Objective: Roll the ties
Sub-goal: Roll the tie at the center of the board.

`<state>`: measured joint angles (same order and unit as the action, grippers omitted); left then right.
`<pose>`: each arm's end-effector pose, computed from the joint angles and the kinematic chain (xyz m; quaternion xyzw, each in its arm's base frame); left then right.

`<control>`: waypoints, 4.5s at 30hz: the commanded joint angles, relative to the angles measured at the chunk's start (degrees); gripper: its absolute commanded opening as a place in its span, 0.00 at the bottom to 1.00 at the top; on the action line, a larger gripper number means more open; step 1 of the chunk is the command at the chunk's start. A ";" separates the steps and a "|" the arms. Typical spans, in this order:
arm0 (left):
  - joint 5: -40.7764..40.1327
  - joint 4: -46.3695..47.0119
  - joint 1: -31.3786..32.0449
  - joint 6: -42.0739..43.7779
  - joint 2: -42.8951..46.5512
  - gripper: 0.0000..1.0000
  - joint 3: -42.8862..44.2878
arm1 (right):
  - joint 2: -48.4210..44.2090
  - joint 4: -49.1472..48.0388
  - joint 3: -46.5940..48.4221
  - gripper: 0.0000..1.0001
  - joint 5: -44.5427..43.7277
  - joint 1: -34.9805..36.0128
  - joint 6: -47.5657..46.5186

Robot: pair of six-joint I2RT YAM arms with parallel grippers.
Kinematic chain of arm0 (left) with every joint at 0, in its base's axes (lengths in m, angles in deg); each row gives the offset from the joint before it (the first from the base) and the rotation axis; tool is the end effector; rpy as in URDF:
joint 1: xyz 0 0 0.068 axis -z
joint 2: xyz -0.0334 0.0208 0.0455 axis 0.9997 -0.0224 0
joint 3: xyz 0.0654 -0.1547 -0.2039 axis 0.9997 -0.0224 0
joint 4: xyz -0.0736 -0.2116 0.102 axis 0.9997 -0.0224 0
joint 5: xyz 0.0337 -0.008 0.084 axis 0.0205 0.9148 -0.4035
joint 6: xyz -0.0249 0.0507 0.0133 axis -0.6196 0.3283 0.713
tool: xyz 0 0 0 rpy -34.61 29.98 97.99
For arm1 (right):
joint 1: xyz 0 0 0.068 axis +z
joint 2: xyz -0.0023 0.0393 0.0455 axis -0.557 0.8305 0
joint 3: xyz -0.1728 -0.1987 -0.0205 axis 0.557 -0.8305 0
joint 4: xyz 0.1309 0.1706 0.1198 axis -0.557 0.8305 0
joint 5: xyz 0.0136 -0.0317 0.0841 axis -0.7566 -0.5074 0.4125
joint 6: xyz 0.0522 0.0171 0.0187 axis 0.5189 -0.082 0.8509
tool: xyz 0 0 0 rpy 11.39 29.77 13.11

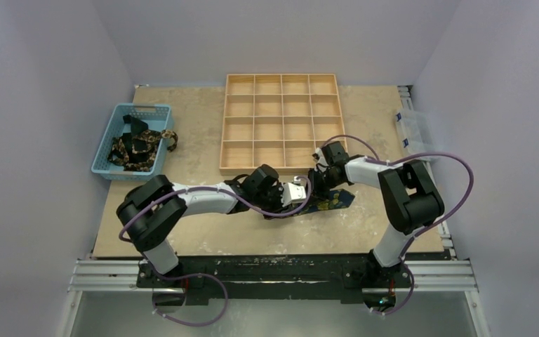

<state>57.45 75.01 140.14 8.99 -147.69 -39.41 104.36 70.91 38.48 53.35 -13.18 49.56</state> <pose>0.1881 -0.2572 0.1588 0.5789 0.7106 -0.2467 0.3146 0.2644 0.1236 0.1246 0.0344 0.9477 0.3163 0.0233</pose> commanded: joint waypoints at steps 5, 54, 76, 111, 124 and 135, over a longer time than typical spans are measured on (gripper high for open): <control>-0.14 -7.67 -0.09 -0.31 -6.76 0.31 2.18 | -7.81 2.09 1.56 0.23 -1.24 0.24 -1.60; 0.64 18.95 -1.84 -6.95 2.76 0.63 -12.07 | 0.41 -0.51 -3.52 0.00 -1.96 2.09 -2.93; 0.76 24.11 -1.69 -4.15 -4.39 0.26 -8.12 | 1.27 4.98 0.06 0.00 -6.69 2.05 -4.35; 3.70 16.94 -2.22 -6.19 0.07 0.55 -7.29 | -1.56 3.54 1.44 0.00 -3.52 3.37 -7.51; 5.07 32.83 -2.12 -15.32 -6.54 0.50 -7.46 | -2.62 4.64 -1.18 0.00 -11.69 3.30 -9.51; 3.38 39.65 -1.70 -15.96 -10.07 0.44 -11.76 | -2.58 4.39 -2.40 0.00 -15.40 3.20 -8.90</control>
<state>61.14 112.40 138.24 -5.66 -156.26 -49.29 98.85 71.26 39.51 53.15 -9.88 44.80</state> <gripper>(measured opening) 0.442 0.026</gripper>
